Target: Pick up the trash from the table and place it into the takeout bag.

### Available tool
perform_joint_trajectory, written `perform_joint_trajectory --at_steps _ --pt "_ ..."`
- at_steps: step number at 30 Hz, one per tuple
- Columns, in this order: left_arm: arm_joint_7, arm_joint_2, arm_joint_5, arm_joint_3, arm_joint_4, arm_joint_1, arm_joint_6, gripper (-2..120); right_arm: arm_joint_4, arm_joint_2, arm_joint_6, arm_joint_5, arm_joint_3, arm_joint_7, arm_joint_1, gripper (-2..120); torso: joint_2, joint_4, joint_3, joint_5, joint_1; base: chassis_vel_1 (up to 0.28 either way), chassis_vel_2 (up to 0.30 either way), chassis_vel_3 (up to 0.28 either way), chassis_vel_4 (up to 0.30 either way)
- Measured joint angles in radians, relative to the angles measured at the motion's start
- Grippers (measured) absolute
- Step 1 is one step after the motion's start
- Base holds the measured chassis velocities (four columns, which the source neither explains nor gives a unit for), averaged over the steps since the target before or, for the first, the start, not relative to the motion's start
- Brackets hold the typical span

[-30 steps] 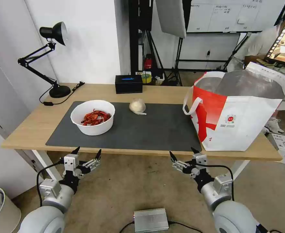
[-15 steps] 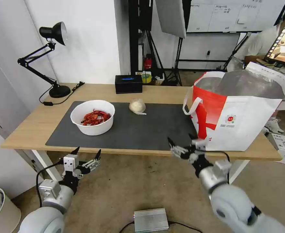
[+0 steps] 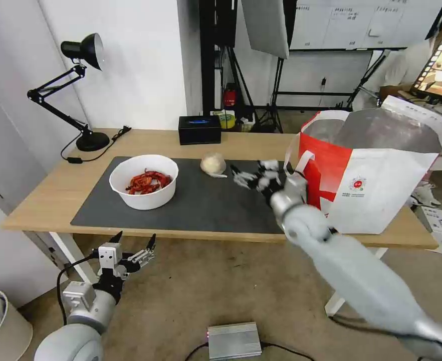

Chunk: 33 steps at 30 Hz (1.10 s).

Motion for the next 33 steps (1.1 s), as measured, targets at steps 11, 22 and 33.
perform_joint_trajectory --at_steps 11,22,33 --pt "0.0 -0.003 0.0 -0.012 -0.003 0.012 -0.003 100 -0.37 0.21 -0.006 0.009 -0.029 -0.061 0.19 100 0.0 0.0 0.0 0.0 0.0 0.0 0.0 0.0 0.0" --pt "-0.001 -0.01 0.0 -0.034 -0.016 0.046 -0.021 100 -0.562 0.343 -0.085 -0.036 -0.019 -0.089 0.275 100 0.0 -0.0002 0.0 0.0 0.0 0.0 0.0 0.0 0.0" --pt "-0.001 -0.018 0.005 -0.037 -0.031 0.059 -0.022 100 -0.694 0.411 -0.146 -0.111 -0.01 -0.121 0.306 100 0.0 -0.0003 0.0 0.0001 0.0 0.0 0.0 0.0 0.0"
